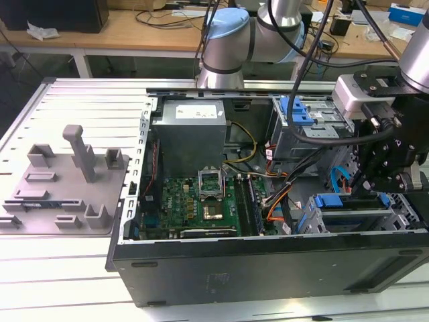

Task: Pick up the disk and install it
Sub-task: 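Insert the second disk wire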

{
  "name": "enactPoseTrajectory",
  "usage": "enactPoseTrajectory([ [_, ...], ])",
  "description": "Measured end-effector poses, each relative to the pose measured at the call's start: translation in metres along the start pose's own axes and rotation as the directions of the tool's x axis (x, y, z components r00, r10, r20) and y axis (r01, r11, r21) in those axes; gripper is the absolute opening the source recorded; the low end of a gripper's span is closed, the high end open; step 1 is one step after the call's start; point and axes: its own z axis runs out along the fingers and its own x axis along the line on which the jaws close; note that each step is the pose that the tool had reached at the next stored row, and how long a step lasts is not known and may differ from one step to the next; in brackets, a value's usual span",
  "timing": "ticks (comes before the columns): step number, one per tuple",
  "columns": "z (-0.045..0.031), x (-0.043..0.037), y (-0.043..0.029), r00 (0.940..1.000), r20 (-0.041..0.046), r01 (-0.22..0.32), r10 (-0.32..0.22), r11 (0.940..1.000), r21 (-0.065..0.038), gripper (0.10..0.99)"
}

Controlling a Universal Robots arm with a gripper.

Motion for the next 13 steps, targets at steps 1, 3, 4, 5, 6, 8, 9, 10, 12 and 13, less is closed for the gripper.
enactPoseTrajectory([
  [1,0.0007,-0.0002,-0.0005,1.0000,0.0001,0.000,0.000,1.0000,0.000,0.161],
  [3,0.0017,-0.0010,-0.0008,1.0000,0.0001,0.000,0.000,1.0000,0.000,0.161],
  [4,0.0017,-0.0011,-0.0010,1.0000,-0.0002,0.000,0.000,1.0000,0.000,0.161],
  [5,0.0018,-0.0012,-0.0014,1.0000,-0.0006,0.000,0.000,1.0000,0.000,0.161],
  [6,0.0021,-0.0012,-0.0017,1.0000,-0.0004,0.000,0.000,1.0000,-0.001,0.161],
  [8,0.0025,-0.0012,-0.0021,1.0000,-0.0003,0.000,0.000,1.0000,-0.001,0.161],
  [9,0.0027,-0.0012,-0.0022,1.0000,-0.0003,0.000,0.000,1.0000,-0.001,0.161],
  [10,0.0029,-0.0012,-0.0023,1.0000,-0.0003,0.000,0.000,1.0000,-0.001,0.161],
  [12,0.0034,-0.0011,-0.0026,1.0000,-0.0003,0.000,0.000,1.0000,-0.002,0.161],
  [13,0.0036,-0.0011,-0.0028,1.0000,-0.0003,0.000,0.000,1.0000,-0.002,0.161],
])
